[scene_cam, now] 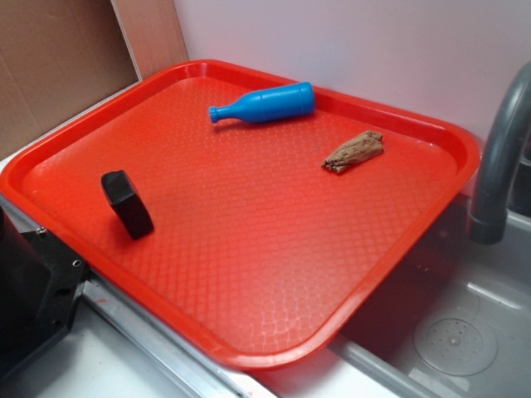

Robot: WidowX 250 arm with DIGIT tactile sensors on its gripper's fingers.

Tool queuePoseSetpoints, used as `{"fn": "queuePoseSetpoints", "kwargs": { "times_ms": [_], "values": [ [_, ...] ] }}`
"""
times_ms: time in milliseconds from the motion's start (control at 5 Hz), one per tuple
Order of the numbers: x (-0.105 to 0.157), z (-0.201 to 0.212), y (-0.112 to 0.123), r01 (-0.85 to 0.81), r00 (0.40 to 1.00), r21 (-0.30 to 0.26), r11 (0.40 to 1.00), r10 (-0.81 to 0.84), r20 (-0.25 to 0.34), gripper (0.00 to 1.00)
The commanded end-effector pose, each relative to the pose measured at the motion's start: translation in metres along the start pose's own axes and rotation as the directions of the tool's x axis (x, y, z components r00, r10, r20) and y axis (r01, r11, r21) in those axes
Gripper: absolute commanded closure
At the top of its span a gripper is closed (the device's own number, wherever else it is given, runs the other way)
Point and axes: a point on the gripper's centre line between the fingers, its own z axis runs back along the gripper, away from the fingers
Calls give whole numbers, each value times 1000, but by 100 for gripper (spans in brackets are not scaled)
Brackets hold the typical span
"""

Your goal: Grab the wood chip.

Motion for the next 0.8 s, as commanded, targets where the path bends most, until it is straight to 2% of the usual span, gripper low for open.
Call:
{"fn": "queuePoseSetpoints", "kwargs": {
  "times_ms": [0,200,400,600],
  "values": [
    [0,0,0,0,1000,0,1000,0,0,0],
    [21,-14,-10,43,999,30,999,-43,3,0],
    [47,-35,-20,67,997,34,997,-68,26,0],
    [71,-54,-33,57,995,15,998,-58,81,0]
  ]
}}
